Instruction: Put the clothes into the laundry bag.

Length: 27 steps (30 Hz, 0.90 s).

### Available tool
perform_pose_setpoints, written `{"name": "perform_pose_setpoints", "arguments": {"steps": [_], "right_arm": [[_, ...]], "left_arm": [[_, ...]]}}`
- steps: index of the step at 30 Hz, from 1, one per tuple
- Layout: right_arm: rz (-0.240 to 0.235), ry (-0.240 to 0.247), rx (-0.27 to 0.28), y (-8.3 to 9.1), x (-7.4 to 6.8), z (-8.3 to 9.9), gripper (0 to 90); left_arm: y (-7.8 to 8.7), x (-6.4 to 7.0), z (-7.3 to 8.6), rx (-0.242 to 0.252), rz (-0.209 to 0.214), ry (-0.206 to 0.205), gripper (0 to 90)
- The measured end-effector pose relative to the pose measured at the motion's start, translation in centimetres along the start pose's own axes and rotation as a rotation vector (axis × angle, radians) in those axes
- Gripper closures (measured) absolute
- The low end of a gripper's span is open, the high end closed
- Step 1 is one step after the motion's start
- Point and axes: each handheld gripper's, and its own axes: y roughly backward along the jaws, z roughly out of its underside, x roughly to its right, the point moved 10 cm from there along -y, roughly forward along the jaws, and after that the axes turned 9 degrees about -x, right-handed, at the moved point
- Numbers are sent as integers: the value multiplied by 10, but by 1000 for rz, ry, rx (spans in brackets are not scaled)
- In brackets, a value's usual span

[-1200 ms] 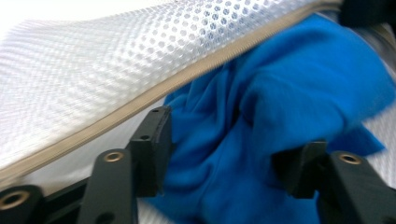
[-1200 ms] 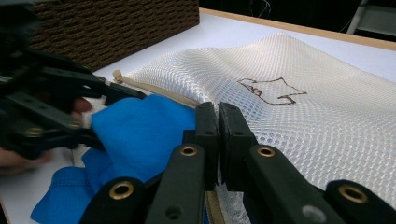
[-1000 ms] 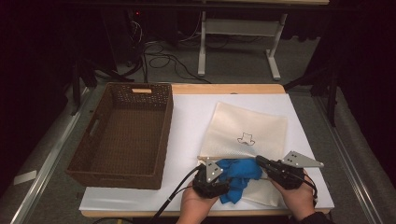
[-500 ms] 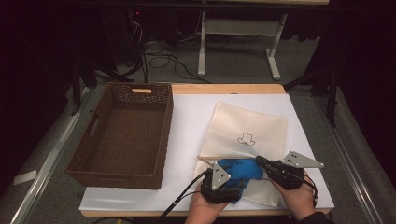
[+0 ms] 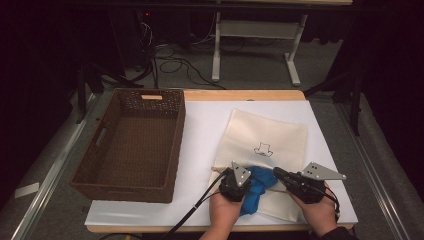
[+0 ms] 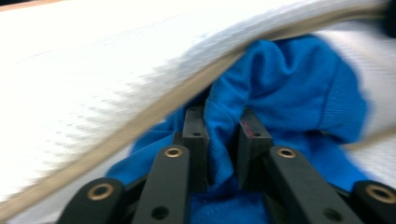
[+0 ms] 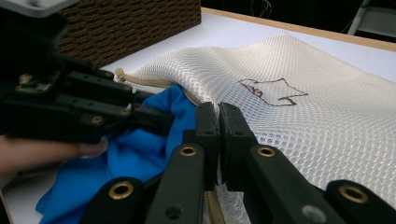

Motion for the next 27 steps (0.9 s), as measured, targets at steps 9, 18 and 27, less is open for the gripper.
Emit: {"name": "perform_pose_setpoints", "arguments": {"steps": [9,18,27], "right_arm": [[-1,4,-2,1,0,2,882],[2,0,-7,1,0,3,882],[1,6,-9,2,1,6,882]], "left_arm": [[37,-6,8,34,75,0,515],[50,7,34,40,171,-1,281],[29,24,51,-117,185,-33,331]]}}
